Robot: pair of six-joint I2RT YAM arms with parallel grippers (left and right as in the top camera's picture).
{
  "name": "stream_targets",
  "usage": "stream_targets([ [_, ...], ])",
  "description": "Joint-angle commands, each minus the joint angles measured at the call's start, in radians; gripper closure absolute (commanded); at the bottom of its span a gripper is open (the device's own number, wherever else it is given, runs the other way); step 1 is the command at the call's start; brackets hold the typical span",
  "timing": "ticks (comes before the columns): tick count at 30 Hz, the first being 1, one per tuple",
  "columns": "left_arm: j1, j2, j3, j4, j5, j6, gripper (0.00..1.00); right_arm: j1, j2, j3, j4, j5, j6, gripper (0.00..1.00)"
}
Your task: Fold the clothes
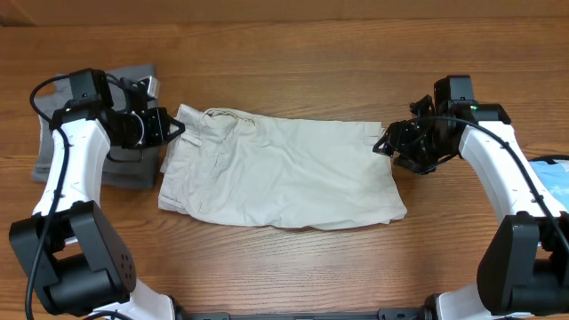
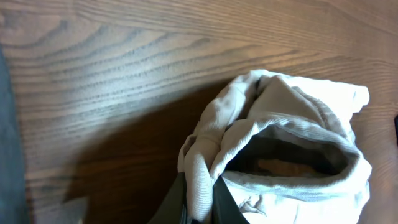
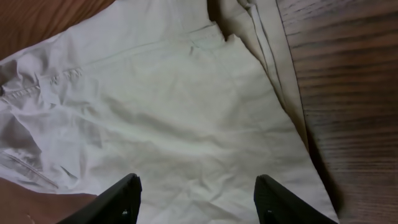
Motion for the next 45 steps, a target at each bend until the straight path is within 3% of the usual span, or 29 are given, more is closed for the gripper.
stream_targets([
  [1, -0.016, -0.018, 0.011, -0.005, 0.008, 0.014, 0.96, 0.020, -0.012, 0.019, -0.004, 0.002, -0.016, 0.37],
  [4, -0.043, -0.018, 0.011, 0.000, -0.015, 0.015, 0.96, 0.042, -0.012, 0.019, -0.002, 0.002, -0.015, 0.37],
  [10, -0.106, -0.017, 0.011, 0.002, -0.174, 0.016, 0.78, 0.079, -0.012, 0.019, 0.002, 0.003, -0.015, 0.37],
  [12, -0.122, -0.017, 0.011, 0.002, -0.204, 0.016, 0.64, 0.090, -0.012, 0.019, 0.001, 0.017, -0.015, 0.37],
  [14, -0.134, -0.017, 0.011, 0.001, -0.219, 0.016, 0.41, 0.094, -0.012, 0.019, -0.002, 0.027, -0.015, 0.36],
  [17, -0.141, -0.017, 0.011, -0.013, -0.264, 0.015, 0.25, 0.096, -0.012, 0.019, -0.009, 0.035, -0.015, 0.36],
  [18, -0.140, -0.017, 0.011, -0.023, -0.277, 0.011, 0.11, 0.096, -0.012, 0.019, -0.018, 0.047, -0.015, 0.36],
  [22, -0.139, -0.017, 0.011, -0.075, -0.274, 0.007, 0.00, 0.095, -0.008, 0.012, -0.055, 0.110, -0.008, 0.30],
  [30, -0.140, -0.018, 0.010, -0.198, -0.300, 0.051, 0.00, 0.095, 0.019, -0.129, -0.046, 0.149, 0.048, 0.32],
  [33, -0.140, -0.017, -0.004, -0.211, -0.355, 0.050, 0.00, 0.088, 0.021, -0.200, -0.024, 0.212, 0.115, 0.42],
  [36, -0.140, -0.016, -0.042, -0.206, -0.409, 0.049, 0.00, 0.076, 0.021, -0.242, -0.021, 0.208, 0.125, 0.45],
  [38, -0.139, -0.016, -0.071, -0.200, -0.408, 0.044, 0.11, 0.075, 0.021, -0.252, -0.026, 0.209, 0.125, 0.50],
  [41, -0.140, -0.016, -0.110, -0.198, -0.382, 0.037, 0.46, 0.074, 0.021, -0.255, -0.018, 0.209, 0.125, 0.59],
  [43, -0.139, -0.016, -0.123, -0.201, -0.381, 0.038, 0.83, 0.071, 0.021, -0.253, 0.001, 0.209, 0.124, 0.68],
  [44, -0.139, -0.016, -0.123, -0.205, -0.388, 0.037, 0.96, 0.066, 0.021, -0.246, 0.014, 0.208, 0.114, 0.68],
  [45, -0.137, -0.016, -0.121, -0.208, -0.388, 0.037, 0.96, 0.060, 0.020, -0.232, 0.023, 0.204, 0.084, 0.68],
])
